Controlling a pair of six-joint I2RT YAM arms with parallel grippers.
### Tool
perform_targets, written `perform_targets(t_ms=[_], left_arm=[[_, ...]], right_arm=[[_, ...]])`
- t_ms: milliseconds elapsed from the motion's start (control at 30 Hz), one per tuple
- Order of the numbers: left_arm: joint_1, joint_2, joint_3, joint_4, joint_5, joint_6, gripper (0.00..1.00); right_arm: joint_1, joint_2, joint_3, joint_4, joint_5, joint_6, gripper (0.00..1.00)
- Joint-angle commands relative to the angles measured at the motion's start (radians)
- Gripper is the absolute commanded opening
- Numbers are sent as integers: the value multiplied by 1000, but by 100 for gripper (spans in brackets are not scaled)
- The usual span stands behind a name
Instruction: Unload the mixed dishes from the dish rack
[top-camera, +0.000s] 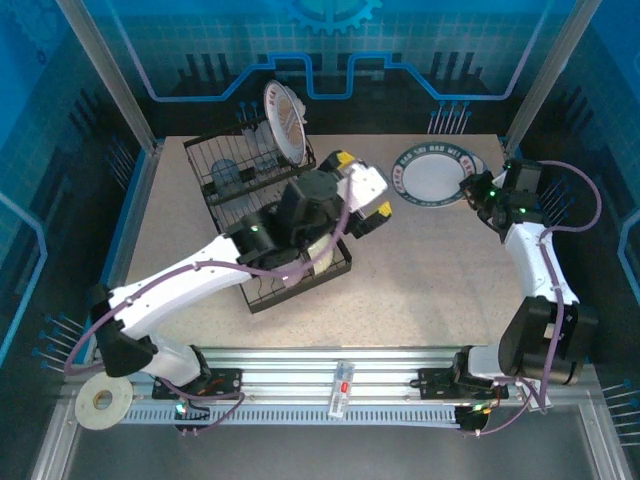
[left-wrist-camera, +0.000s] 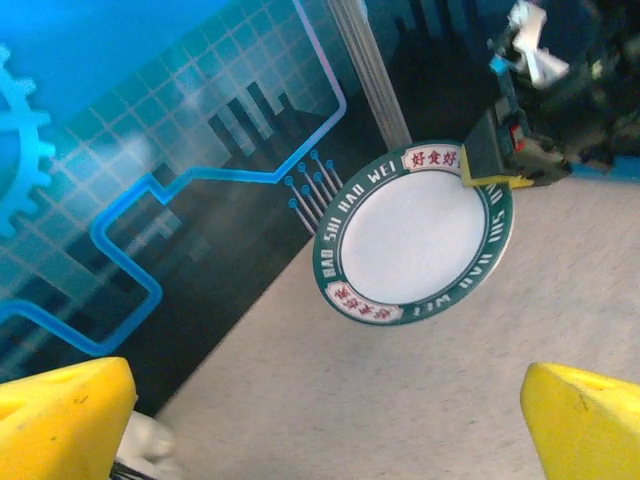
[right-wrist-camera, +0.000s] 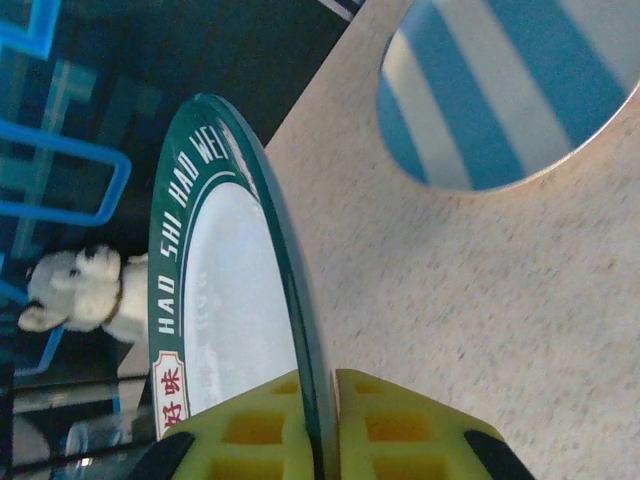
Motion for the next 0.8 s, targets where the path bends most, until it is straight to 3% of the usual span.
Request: perform_targets(t_ms=[0, 167, 300, 767], left_arm=[[64, -63, 3, -37, 133, -340, 99], [171, -97, -23, -65, 202, -579, 99], [226, -134, -64, -57, 213, -674, 99], [261, -188, -91, -91, 206, -744, 99]], right_arm=[[-40, 45, 35, 146, 0, -32, 0], [-110, 170, 50, 237, -16, 28, 0], [-153, 288, 82, 290, -24, 76, 0], [-192, 565, 260, 294, -25, 89, 0]])
